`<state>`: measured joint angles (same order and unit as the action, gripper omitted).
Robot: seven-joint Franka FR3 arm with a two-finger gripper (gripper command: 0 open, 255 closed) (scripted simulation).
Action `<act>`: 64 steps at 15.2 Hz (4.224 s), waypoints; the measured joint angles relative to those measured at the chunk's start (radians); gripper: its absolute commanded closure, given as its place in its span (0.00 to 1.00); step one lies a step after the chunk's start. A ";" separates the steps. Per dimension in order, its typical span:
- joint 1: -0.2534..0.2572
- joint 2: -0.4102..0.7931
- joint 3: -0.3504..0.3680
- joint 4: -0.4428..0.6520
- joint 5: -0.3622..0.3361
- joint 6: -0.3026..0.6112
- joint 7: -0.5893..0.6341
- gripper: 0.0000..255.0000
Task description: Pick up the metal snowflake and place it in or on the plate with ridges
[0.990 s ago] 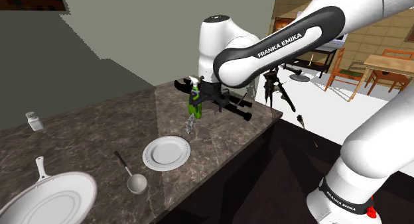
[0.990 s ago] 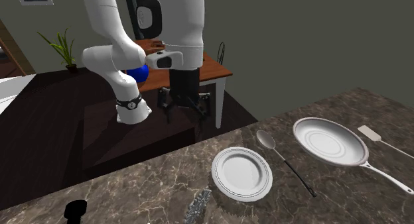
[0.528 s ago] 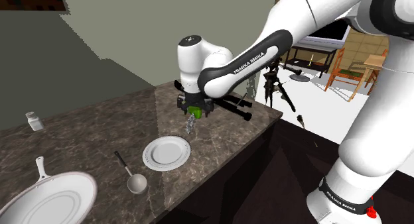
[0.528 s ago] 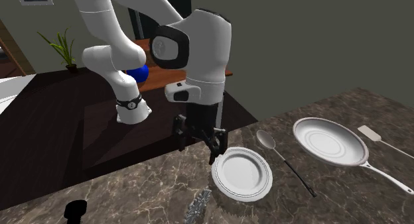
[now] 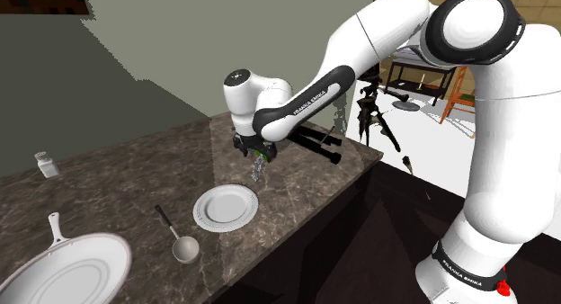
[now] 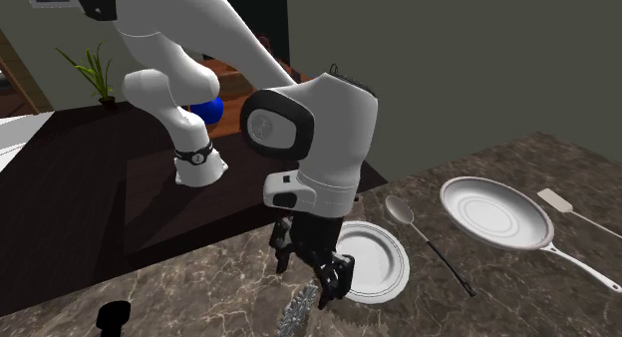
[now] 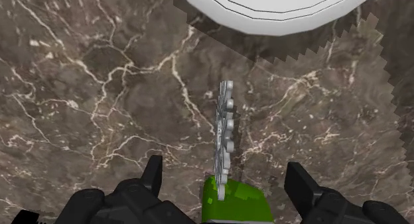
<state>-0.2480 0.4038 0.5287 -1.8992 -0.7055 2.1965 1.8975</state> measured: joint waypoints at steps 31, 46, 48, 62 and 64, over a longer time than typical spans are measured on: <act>-0.010 0.012 -0.009 0.027 -0.001 -0.007 -0.020 1.00; 0.059 -0.048 0.058 0.099 0.073 -0.162 0.002 1.00; 0.092 -0.039 0.071 0.122 0.074 -0.194 0.034 1.00; 0.247 0.070 0.092 0.220 0.029 -0.272 0.191 1.00; 0.251 0.083 0.087 0.213 0.018 -0.257 0.203 1.00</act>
<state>0.0025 0.4871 0.6155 -1.6858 -0.6879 1.9398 2.1009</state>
